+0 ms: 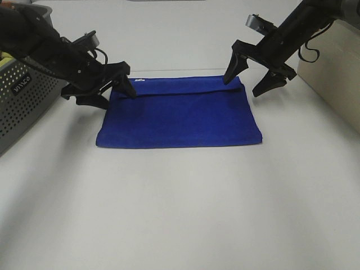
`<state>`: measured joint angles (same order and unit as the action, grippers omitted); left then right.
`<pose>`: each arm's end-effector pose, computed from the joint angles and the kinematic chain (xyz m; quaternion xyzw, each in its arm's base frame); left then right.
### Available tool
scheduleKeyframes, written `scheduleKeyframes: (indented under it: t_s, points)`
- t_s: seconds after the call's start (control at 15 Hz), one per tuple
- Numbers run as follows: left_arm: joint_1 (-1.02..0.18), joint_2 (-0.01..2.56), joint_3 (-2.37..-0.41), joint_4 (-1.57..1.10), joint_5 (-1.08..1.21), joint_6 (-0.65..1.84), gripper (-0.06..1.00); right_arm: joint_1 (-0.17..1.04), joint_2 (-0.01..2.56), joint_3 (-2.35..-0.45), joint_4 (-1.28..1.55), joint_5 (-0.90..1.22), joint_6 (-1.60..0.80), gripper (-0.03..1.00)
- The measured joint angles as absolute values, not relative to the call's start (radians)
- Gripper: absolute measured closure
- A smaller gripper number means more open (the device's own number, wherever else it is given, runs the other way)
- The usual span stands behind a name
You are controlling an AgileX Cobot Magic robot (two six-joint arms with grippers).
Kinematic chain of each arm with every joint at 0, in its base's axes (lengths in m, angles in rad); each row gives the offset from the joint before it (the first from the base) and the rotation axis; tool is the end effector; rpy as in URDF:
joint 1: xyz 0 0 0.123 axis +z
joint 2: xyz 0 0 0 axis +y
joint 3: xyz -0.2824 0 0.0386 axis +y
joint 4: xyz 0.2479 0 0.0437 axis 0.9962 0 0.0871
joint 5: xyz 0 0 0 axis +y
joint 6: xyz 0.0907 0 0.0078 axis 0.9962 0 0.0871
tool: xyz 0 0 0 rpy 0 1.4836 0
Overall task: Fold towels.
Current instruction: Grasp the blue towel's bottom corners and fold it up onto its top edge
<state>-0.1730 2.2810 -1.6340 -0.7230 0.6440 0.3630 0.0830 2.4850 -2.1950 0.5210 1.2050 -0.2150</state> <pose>0.4640 -0.1179 0.1240 0.0127 0.9502 -0.2430 0.1946 0.5089 0.0848 0.1570 -0.0715 0.9631 0.2415 0.0948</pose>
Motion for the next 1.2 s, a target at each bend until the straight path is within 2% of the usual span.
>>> scheduleKeyframes:
  t_s: [0.13,0.33,0.47,0.6,1.2]
  points:
    - [-0.173,2.194,-1.482,-0.704,0.592,0.348,0.22,0.082,2.41,-2.102,0.492,1.205,-0.207,0.14]
    - [-0.173,2.105,-1.329,-0.699,0.547,0.338,0.22,0.071,2.25,-1.839,0.503,1.129,-0.232,0.15]
    - [-0.173,2.099,-1.287,-0.68,0.549,0.337,0.22,0.071,2.177,-1.638,0.552,0.99,-0.299,0.15]
    - [-0.173,2.099,-1.276,-0.675,0.544,0.337,0.22,0.071,2.164,-1.541,0.595,0.922,-0.37,0.15]
    - [-0.175,2.181,-1.3,-0.814,0.473,0.37,0.23,0.071,2.206,-1.515,0.608,0.836,-0.459,0.15]
